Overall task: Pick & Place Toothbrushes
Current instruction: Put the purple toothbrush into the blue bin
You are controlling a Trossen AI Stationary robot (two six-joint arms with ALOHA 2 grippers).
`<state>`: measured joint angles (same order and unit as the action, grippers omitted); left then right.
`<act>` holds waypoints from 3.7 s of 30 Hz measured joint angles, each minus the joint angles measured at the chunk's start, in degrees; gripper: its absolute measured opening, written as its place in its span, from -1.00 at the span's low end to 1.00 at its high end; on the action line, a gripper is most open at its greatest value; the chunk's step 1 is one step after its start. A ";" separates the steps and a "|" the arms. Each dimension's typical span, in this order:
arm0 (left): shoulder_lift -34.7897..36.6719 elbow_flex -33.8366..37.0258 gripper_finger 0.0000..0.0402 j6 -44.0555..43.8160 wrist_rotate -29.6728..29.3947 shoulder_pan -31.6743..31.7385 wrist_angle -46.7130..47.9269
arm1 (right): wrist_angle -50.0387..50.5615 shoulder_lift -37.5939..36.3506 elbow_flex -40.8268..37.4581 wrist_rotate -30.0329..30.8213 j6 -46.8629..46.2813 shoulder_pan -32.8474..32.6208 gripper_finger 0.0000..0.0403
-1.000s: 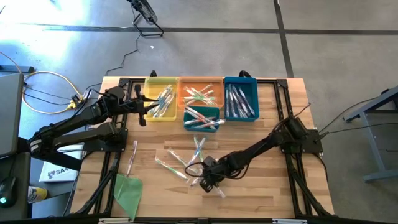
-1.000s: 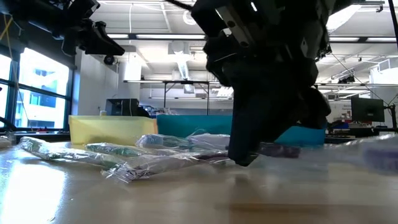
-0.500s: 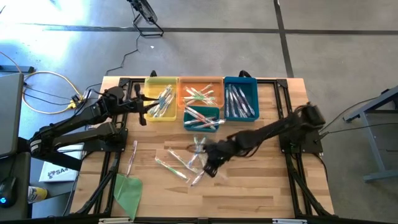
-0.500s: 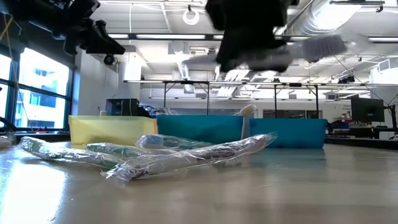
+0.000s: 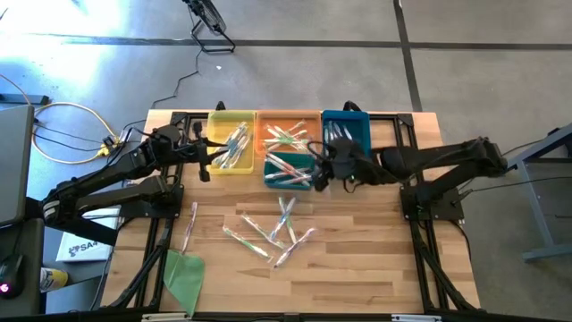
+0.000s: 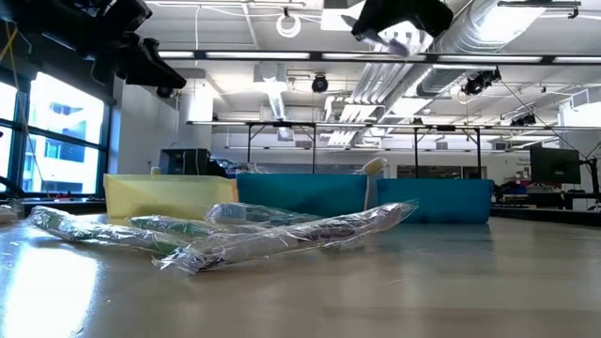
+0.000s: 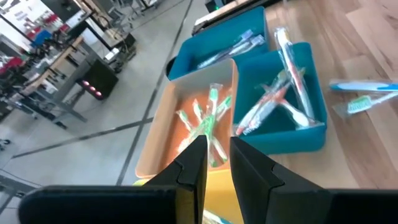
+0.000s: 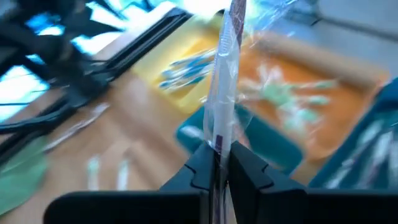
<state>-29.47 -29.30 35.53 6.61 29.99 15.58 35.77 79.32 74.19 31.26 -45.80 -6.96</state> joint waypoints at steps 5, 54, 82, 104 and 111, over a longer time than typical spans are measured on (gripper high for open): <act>-0.02 0.00 -0.68 -0.02 0.00 0.01 0.51 | 0.13 0.46 0.00 0.47 5.81 7.06 -0.91; 0.00 0.00 -0.68 -1.53 -1.33 0.01 0.62 | -10.97 6.48 -21.40 -21.83 27.81 44.24 -0.91; 0.00 0.00 -0.68 -1.55 -3.27 0.01 0.99 | -18.56 3.20 -21.39 -36.81 27.59 44.17 -0.40; -0.02 0.00 -0.68 -13.15 -3.17 0.01 1.10 | -33.43 0.93 -19.45 -49.25 27.41 35.64 -0.46; -0.02 0.00 -0.68 -18.87 -3.17 -0.01 1.08 | -41.78 0.95 -19.45 -49.24 28.02 32.89 -0.46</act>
<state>-29.50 -29.30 16.66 3.44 29.98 16.67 -6.01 80.27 54.74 -17.98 -17.78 25.93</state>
